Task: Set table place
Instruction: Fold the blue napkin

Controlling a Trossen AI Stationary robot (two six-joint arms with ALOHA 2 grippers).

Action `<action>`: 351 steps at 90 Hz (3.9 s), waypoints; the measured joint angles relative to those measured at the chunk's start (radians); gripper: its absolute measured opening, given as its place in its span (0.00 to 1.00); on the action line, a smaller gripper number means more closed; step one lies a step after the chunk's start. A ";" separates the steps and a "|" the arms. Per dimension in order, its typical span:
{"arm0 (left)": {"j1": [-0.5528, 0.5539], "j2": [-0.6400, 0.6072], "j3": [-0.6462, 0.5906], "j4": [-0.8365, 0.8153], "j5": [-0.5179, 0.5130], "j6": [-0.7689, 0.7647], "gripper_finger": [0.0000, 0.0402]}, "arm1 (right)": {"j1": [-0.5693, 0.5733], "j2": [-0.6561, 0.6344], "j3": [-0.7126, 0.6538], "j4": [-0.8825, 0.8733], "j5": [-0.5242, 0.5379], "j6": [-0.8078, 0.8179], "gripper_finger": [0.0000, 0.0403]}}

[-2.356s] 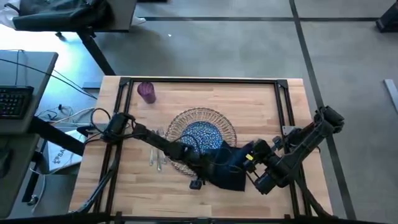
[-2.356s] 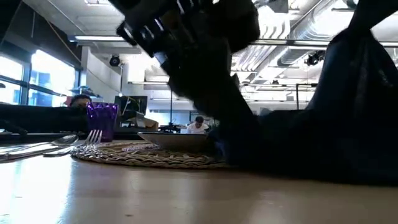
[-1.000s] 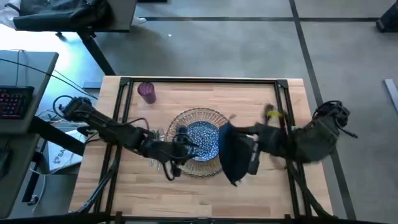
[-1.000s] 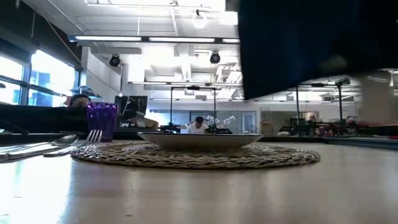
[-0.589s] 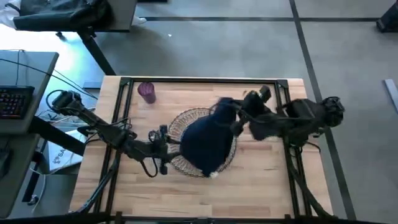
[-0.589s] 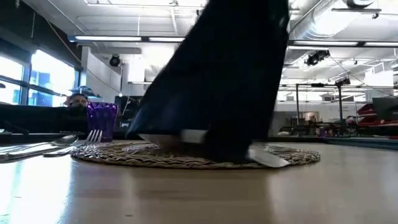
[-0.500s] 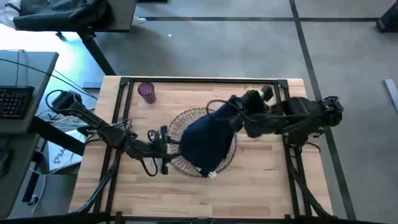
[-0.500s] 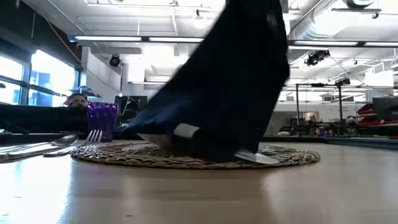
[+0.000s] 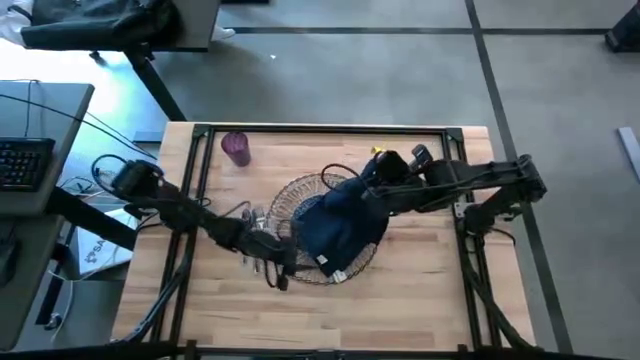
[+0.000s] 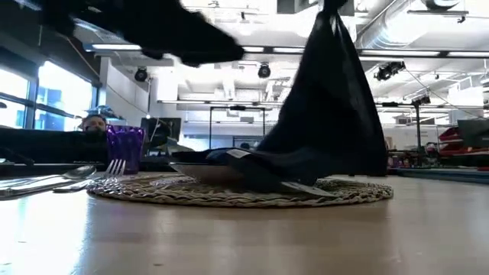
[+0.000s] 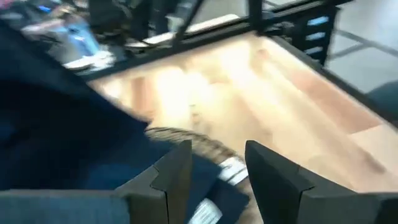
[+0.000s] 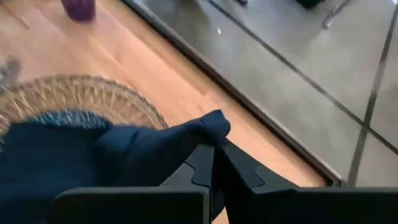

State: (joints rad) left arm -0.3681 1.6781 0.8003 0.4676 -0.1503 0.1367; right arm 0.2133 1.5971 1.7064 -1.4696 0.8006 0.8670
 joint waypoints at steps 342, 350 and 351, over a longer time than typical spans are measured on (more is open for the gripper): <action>0.051 0.021 0.346 -0.558 -0.093 0.181 0.01 | 0.210 -0.002 -0.156 0.031 -0.036 0.097 0.00; 0.064 0.078 0.340 -0.524 -0.070 0.207 0.04 | 0.209 -0.002 -0.156 0.031 -0.034 0.102 0.00; 0.064 0.088 0.340 -0.518 -0.067 0.211 0.04 | 0.209 -0.002 -0.157 0.031 -0.034 0.102 0.00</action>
State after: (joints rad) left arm -0.3039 1.7664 1.1401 -0.0504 -0.2176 0.3480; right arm 0.4225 1.5951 1.5499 -1.4390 0.7663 0.9686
